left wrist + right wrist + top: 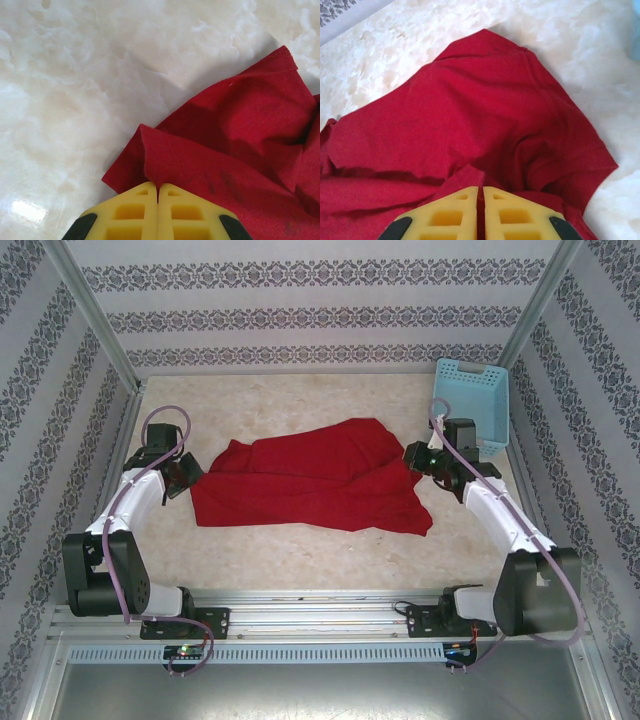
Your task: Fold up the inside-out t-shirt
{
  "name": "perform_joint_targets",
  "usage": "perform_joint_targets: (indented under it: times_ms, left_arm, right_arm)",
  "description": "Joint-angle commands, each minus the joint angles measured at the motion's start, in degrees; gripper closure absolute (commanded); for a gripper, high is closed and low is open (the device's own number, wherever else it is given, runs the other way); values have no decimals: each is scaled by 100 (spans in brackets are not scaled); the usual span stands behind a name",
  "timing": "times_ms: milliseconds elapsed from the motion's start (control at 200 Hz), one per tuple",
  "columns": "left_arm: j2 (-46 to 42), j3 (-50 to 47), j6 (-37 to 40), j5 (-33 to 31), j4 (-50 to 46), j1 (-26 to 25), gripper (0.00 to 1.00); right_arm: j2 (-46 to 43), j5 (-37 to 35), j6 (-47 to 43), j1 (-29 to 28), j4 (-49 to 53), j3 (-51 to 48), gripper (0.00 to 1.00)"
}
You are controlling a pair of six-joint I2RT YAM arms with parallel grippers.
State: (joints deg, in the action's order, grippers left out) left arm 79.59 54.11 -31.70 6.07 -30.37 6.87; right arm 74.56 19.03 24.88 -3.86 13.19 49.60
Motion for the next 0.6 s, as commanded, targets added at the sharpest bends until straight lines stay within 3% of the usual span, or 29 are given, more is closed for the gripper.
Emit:
perform_joint_targets:
  times_ms: [0, 250, 440, 595]
  left_arm:
    - [-12, -75, -20, 61, 129, 77, 100]
    - [15, -58, -11, 57, 137, 76, 100]
    - [25, -49, -1, 48, 128, 77, 100]
    - [20, -84, -19, -10, 141, 77, 100]
  right_arm:
    - [90, 373, 177, 34, -287, 154, 82]
    - [320, 127, 115, 56, -59, 155, 62]
    - [423, -805, -7, 17, 406, 250, 40]
    - [435, -1339, 93, 116, 627, 246, 36]
